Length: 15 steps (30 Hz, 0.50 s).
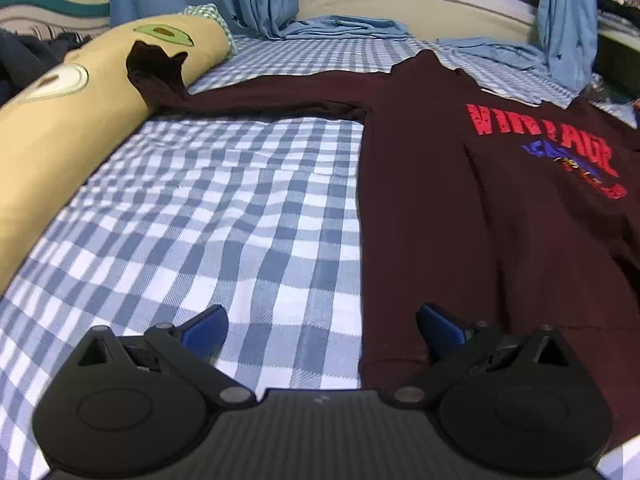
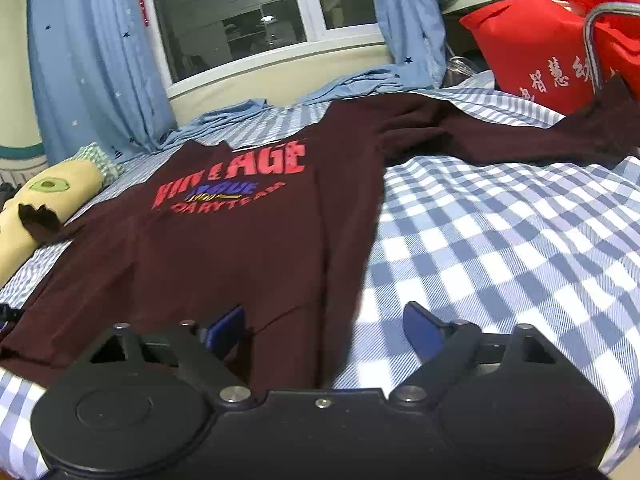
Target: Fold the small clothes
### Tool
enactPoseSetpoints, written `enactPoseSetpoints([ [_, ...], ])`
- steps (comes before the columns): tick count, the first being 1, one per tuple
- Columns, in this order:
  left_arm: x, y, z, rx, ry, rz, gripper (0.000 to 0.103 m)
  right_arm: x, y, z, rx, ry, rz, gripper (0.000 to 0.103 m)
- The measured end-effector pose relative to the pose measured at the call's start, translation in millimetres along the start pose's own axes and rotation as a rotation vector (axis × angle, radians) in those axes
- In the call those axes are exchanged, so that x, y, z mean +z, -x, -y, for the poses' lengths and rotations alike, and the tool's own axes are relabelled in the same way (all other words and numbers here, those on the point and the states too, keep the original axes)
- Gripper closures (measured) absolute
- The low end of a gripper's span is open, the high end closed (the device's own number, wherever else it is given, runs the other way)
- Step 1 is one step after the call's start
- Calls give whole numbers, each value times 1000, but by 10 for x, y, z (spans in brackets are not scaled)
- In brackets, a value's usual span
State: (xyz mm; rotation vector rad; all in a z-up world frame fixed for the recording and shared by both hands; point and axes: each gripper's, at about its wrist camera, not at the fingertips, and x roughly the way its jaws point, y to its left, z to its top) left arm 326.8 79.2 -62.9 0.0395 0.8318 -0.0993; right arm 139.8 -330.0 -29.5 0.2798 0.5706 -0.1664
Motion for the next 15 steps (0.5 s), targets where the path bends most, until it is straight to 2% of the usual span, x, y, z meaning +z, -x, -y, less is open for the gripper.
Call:
enactPoseSetpoints([
  [2, -21, 4, -42, -31, -8, 7, 0, -43, 37, -62, -3, 10, -4, 28],
  [5, -11, 14, -41, -39, -7, -9, 2, -99, 72, -162, -19, 24, -3, 47],
  [6, 6, 25, -18, -38, -9, -22, 7, -110, 86, -187, -26, 30, -3, 57],
  [7, 29, 60, 17, -53, -20, -30, 20, -111, 98, -213, -38, 36, -2, 66],
  [8, 45, 97, 51, -72, -34, -35, 40, -104, 109, -232, -57, 41, -1, 70],
  [9, 56, 134, 87, -97, -44, -41, 51, -90, 119, -235, -61, 40, -3, 76],
  [10, 66, 170, 132, -122, -47, -51, 68, -69, 136, -213, -51, 28, -5, 81],
  [11, 77, 187, 170, -122, -50, -61, 75, -49, 150, -195, -44, 20, -9, 83],
  [12, 89, 195, 205, -111, -55, -69, 76, -25, 160, -183, -42, 19, -15, 84],
  [15, 131, 239, 222, -100, -26, -87, 90, 39, 233, -160, -31, 31, -1, 86],
])
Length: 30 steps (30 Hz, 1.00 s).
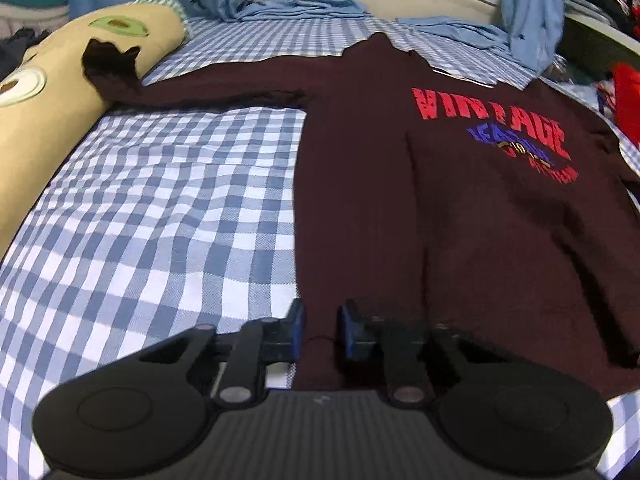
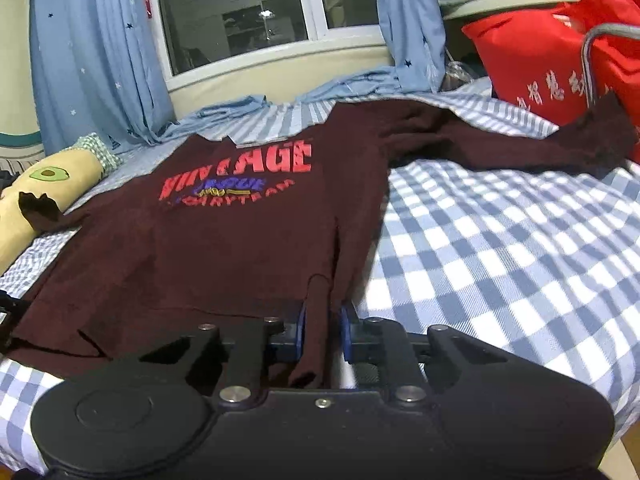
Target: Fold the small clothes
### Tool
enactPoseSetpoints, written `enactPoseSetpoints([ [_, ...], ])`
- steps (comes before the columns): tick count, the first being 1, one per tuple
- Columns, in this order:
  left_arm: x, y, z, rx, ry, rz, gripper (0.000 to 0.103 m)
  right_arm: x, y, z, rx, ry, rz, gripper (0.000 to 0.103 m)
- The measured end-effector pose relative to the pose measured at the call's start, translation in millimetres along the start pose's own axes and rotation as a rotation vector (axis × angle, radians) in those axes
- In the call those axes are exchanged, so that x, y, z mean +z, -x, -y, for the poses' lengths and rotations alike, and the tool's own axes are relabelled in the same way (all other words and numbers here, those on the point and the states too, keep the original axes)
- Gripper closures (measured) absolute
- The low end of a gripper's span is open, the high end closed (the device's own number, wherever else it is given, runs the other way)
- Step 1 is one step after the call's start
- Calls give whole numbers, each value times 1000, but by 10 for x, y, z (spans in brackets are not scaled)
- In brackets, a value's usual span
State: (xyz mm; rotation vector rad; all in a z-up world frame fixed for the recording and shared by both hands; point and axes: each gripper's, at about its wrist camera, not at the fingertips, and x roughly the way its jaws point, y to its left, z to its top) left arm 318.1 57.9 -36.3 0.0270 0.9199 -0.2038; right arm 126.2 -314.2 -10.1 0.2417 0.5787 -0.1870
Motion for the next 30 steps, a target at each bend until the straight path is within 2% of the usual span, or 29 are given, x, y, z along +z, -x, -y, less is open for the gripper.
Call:
enactPoseSetpoints([
  [3, -6, 133, -71, -31, 51, 2, 95, 78, 149, 28, 15, 26, 13, 87],
  [7, -180, 435, -31, -34, 42, -2, 96, 98, 389, 105, 33, 54, -4, 87],
  [11, -503, 665, 2, -35, 30, -23, 96, -28, 617, 213, 43, 68, -51, 87],
  [14, -651, 653, -24, -23, 46, -17, 95, -204, 626, 261, 54, 67, -67, 85],
  [17, -621, 614, -3, 3, 103, -33, 89, -313, 556, 293, 60, 48, -65, 77],
  [18, -588, 629, 32, 17, 108, -37, 88, -317, 550, 313, 64, 42, -56, 69],
  [19, -562, 637, 66, 38, 108, -39, 82, -309, 549, 353, 70, 34, -44, 55],
  [20, -537, 650, 109, 60, 107, -37, 71, -287, 552, 402, 74, 23, -28, 48],
  [21, -530, 674, 159, 80, 106, -30, 62, -242, 558, 481, 79, 10, -2, 35],
  [22, -515, 705, 225, 105, 107, -17, 44, -197, 566, 557, 77, -3, 23, 26],
  [23, -500, 722, 276, 120, 107, 1, 33, -137, 568, 652, 66, -14, 52, 22],
  [25, -436, 742, 422, 142, 106, 54, 22, -10, 551, 845, 19, -34, 103, 10],
  [28, -307, 689, 692, 158, 99, 140, 4, 209, 466, 1187, -83, -66, 181, 1],
  [30, -203, 617, 920, 146, 77, 179, 1, 359, 395, 1406, -159, -87, 232, 1],
])
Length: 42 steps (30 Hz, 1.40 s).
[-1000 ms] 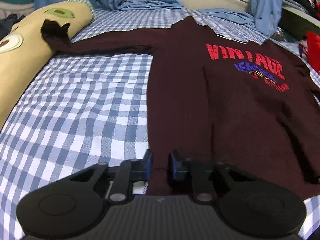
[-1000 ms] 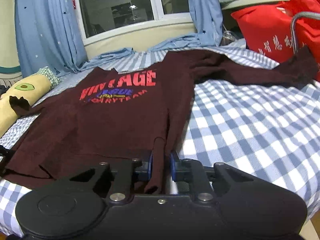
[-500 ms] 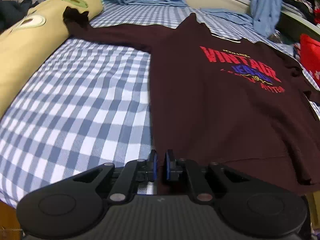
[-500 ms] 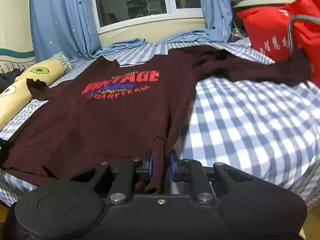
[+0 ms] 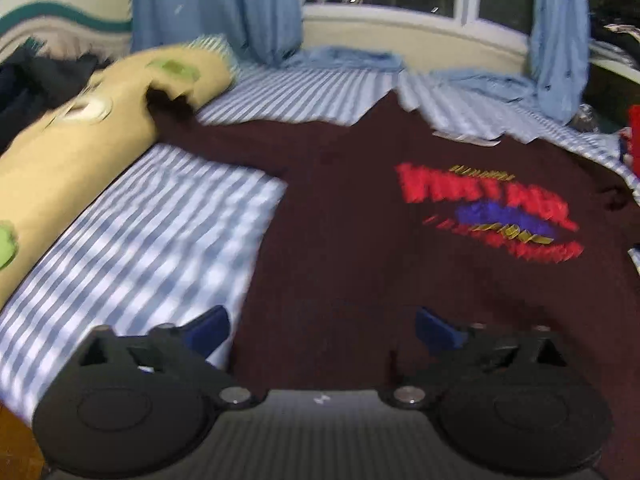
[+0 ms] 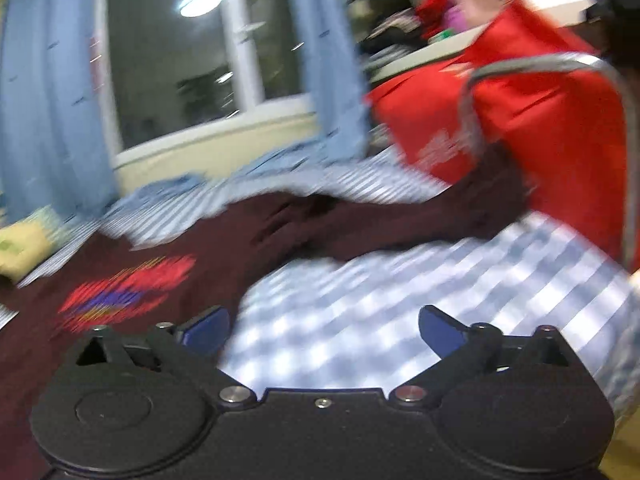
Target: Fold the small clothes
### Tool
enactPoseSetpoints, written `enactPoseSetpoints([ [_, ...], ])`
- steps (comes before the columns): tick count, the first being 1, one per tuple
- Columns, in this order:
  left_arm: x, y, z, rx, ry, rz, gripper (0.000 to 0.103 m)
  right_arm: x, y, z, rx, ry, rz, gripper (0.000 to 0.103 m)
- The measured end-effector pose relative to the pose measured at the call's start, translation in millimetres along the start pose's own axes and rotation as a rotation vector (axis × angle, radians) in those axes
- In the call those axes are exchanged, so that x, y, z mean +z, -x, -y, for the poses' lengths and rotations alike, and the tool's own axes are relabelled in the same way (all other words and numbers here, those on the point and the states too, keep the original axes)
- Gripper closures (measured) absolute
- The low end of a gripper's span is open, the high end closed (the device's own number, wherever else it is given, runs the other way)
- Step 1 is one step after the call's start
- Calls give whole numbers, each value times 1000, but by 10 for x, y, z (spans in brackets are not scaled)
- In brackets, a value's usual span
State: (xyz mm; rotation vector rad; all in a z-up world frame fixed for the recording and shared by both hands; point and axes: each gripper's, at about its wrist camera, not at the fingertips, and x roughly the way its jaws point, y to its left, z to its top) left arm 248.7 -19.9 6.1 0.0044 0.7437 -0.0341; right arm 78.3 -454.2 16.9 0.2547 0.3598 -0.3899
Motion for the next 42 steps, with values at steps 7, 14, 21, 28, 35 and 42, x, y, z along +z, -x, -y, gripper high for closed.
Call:
enactPoseSetpoints([
  [7, 300, -425, 1012, -135, -51, -22, 1, 410, -506, 463, -226, -61, -21, 1],
  [14, 495, -745, 1946, -229, -125, 14, 1, 582, -973, 877, -335, -111, 41, 1],
  [21, 530, -1044, 2620, -251, -196, 28, 1, 709, -1415, 1173, -401, -143, 20, 13],
  [28, 435, -1341, 2752, -264, -187, -3, 1, 676, -1701, 1449, -439, -265, 43, 39],
  [35, 444, -1432, 2621, -272, -174, -34, 1, 708, -1641, 1586, -431, -391, 143, 95],
  [42, 775, -1432, 2362, -216, -183, -21, 1, 1120, -1100, 1525, -389, -402, 233, 96],
])
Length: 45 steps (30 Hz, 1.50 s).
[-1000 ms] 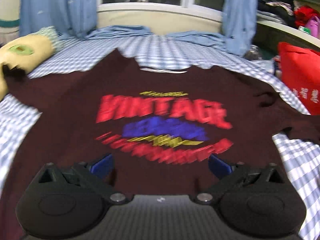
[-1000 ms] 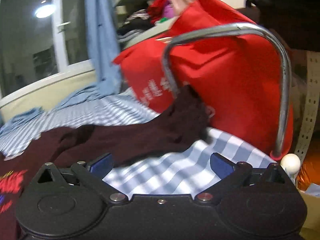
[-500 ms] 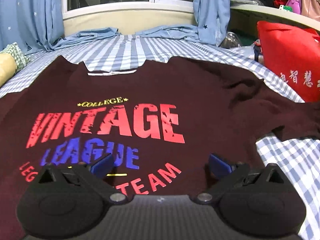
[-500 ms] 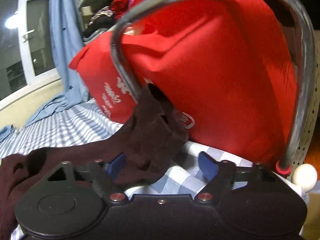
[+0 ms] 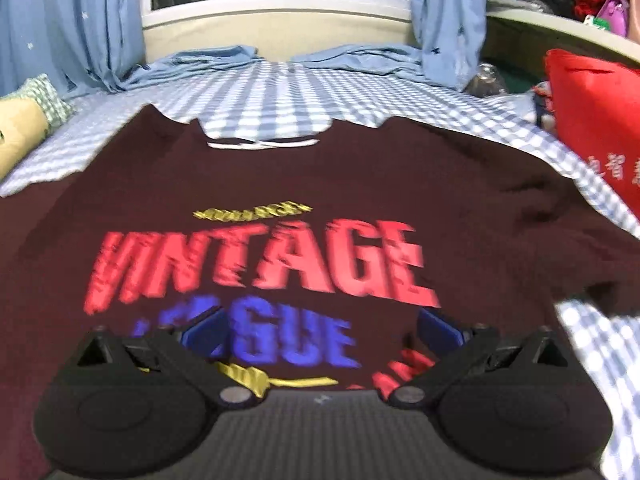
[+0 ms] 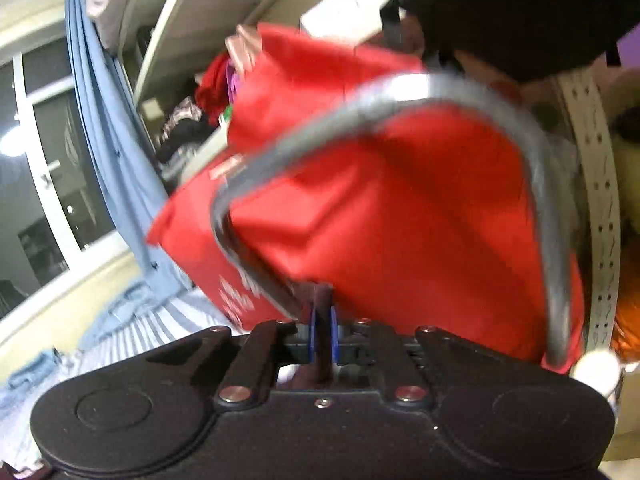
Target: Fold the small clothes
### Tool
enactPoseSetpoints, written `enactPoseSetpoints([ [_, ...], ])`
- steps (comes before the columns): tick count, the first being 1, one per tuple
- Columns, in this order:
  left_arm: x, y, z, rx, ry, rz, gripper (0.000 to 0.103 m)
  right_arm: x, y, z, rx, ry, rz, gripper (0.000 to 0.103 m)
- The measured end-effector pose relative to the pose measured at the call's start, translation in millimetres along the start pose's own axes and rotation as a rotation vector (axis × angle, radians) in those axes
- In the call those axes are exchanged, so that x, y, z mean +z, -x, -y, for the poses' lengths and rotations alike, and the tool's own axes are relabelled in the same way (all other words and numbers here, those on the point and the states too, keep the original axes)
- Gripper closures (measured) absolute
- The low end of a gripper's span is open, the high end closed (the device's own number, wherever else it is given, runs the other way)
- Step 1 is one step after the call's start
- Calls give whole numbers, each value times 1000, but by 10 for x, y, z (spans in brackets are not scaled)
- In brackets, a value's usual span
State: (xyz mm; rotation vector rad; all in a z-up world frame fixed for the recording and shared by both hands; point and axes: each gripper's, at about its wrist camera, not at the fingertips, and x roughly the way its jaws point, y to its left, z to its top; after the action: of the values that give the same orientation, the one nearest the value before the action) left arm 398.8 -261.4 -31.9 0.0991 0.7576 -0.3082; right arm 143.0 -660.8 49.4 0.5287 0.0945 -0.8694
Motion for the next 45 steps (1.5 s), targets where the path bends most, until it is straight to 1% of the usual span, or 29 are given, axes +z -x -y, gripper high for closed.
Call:
enactPoseSetpoints([
  [3, 34, -84, -101, 42, -27, -19, 1, 118, 79, 1, 7, -4, -13, 96],
  [6, 15, -196, -210, 41, -2, -70, 1, 98, 108, -13, -1, 10, -22, 96],
  [8, -13, -216, -274, 23, 29, -90, 1, 83, 142, -6, 4, 1, -19, 96],
  [14, -65, -158, -320, 11, 27, -84, 1, 56, 133, -46, 7, -14, -8, 96],
  [21, -32, -118, -280, -3, 39, -76, 1, 40, 190, -67, 22, -13, 1, 96],
  [28, -58, -28, -263, -25, 43, -71, 1, 27, 201, -64, 18, -20, 10, 97],
  [30, -50, 19, -283, -29, 47, -68, 1, 47, 213, -148, 32, -3, 22, 97],
  [35, 10, 156, -396, -19, 68, -49, 1, 105, 287, -521, 92, 86, 61, 97],
  [38, 40, 254, -519, -23, 94, -33, 1, 149, 335, -797, 147, 123, 71, 97],
  [43, 60, 445, -818, -6, 146, -2, 1, 140, 435, -1401, 245, 228, 111, 97],
  [45, 53, 508, -955, 4, 177, 6, 1, 124, 477, -1567, 294, 224, 117, 97],
])
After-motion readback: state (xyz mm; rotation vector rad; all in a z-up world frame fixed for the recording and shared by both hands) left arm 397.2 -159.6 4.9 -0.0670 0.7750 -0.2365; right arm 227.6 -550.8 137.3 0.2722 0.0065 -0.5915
